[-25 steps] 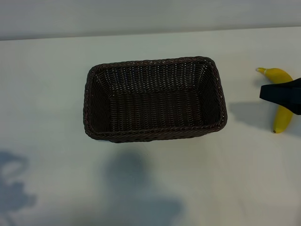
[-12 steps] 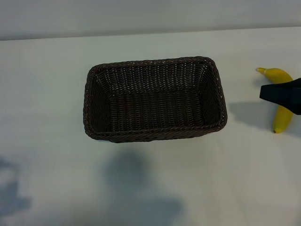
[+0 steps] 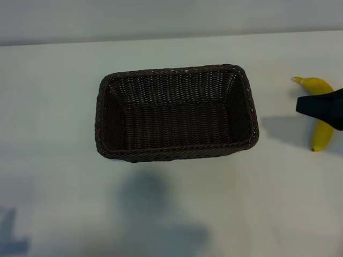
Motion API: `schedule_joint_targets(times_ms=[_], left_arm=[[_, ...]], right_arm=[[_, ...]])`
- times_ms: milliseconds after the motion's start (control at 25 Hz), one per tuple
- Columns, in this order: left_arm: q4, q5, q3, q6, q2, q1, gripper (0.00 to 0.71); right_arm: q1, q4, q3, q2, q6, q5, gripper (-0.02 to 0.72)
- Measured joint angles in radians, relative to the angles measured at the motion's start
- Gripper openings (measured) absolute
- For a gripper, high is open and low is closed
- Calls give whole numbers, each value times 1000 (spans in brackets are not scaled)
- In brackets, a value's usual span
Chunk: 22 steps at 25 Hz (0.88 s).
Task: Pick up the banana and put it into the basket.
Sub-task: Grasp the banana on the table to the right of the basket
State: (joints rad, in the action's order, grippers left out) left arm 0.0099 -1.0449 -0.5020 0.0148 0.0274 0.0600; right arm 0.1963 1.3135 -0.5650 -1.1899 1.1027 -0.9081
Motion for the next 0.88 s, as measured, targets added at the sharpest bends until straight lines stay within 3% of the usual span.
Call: schedule_joint_targets(times_ms=[400, 760, 880], left_arm=[[1, 0, 0, -1, -35, 0, 575], [1, 0, 1, -1, -35, -1, 575], [1, 0, 1, -1, -35, -1, 575]], right_arm=[[0, 0, 0, 0, -11, 3, 294], [0, -9, -45, -8, -15, 119, 294], [0, -38, -108, -19, -22, 134, 294]])
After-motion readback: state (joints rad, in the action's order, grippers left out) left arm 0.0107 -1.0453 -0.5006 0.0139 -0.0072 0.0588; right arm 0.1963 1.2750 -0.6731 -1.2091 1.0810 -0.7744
